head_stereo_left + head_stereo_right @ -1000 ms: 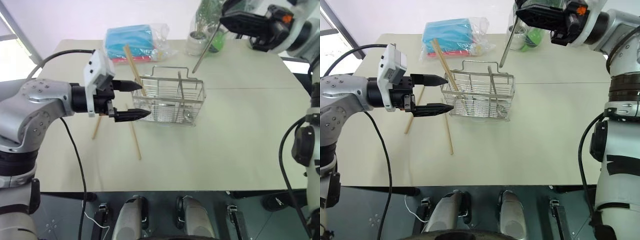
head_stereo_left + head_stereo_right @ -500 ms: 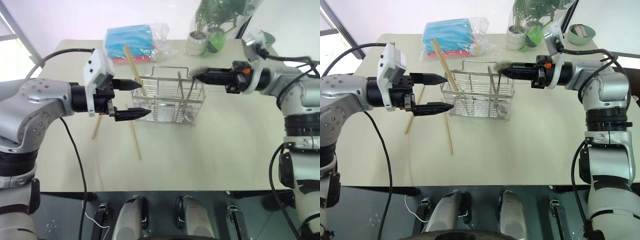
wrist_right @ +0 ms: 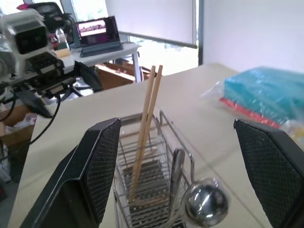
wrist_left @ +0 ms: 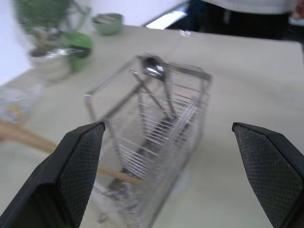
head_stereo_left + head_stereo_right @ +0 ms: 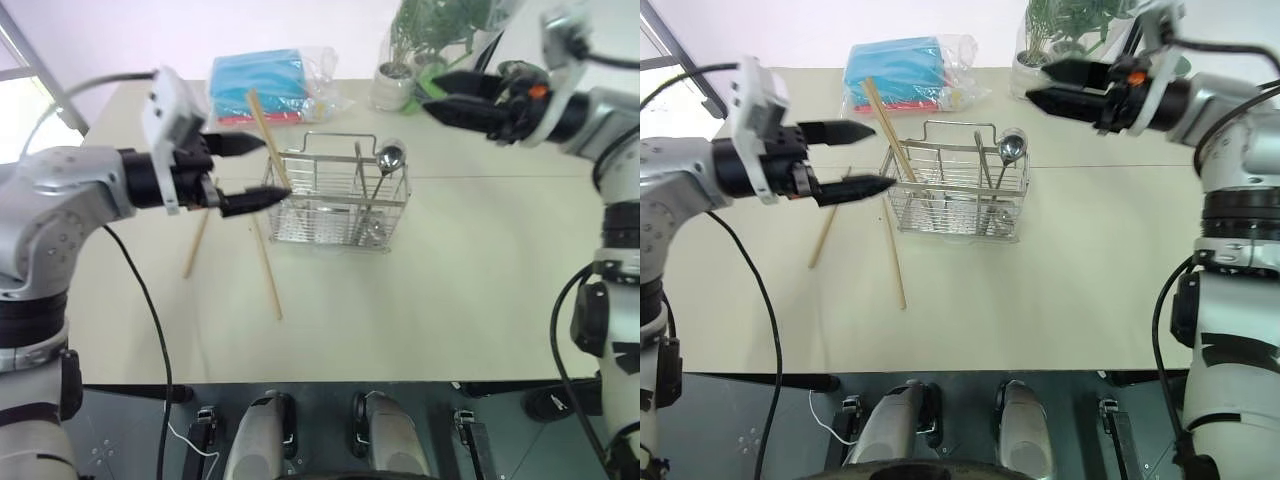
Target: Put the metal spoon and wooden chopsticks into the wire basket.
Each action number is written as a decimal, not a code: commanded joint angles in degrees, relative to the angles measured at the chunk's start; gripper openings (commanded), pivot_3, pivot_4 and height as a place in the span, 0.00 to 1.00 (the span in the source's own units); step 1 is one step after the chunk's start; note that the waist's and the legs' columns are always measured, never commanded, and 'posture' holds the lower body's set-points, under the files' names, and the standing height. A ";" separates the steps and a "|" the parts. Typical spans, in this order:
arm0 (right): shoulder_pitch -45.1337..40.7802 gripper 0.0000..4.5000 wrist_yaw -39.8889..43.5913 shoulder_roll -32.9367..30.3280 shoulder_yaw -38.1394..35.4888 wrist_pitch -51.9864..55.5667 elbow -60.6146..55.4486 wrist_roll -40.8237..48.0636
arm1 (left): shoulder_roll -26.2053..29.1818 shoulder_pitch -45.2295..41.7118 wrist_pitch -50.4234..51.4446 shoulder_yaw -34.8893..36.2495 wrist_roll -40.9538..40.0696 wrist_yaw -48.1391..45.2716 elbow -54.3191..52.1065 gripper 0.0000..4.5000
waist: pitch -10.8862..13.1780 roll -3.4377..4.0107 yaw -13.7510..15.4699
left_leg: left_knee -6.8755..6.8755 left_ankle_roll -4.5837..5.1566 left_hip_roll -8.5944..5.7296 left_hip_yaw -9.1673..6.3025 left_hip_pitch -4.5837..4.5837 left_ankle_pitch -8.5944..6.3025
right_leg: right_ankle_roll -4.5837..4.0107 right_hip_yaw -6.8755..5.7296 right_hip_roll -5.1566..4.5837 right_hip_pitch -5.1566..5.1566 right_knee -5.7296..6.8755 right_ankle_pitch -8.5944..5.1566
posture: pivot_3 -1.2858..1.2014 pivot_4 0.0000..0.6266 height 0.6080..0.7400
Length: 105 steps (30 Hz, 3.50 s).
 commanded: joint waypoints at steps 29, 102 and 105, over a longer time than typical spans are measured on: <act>27.38 0.86 3.90 -6.76 -4.71 6.84 -34.05 13.04 | -11.33 -12.96 1.06 -9.93 26.49 20.87 50.12 1.00 | -0.06 -0.26 1.37 | 0.04 0.04 -0.04 0.05 0.00 -0.03 | 0.00 -0.01 -0.04 0.03 -0.05 0.01 | 0.52 0.24 0.75; 22.86 0.88 -3.87 -6.95 -8.54 3.84 -26.44 11.54 | -35.16 -15.34 -18.24 4.46 8.87 24.97 19.81 0.01 | 0.00 -0.50 1.30 | 0.15 0.13 -0.11 0.12 0.10 -0.06 | 0.04 -0.02 -0.17 0.10 0.14 0.03 | 0.52 0.24 0.75; 23.44 0.88 -4.58 -7.25 -9.39 4.63 -27.15 12.34 | -37.44 -11.68 -27.42 -0.19 14.61 22.59 20.97 0.01 | 0.00 -0.50 1.31 | 0.14 0.14 -0.10 0.11 0.08 -0.07 | 0.04 -0.02 -0.16 0.09 0.10 0.03 | 0.52 0.24 0.75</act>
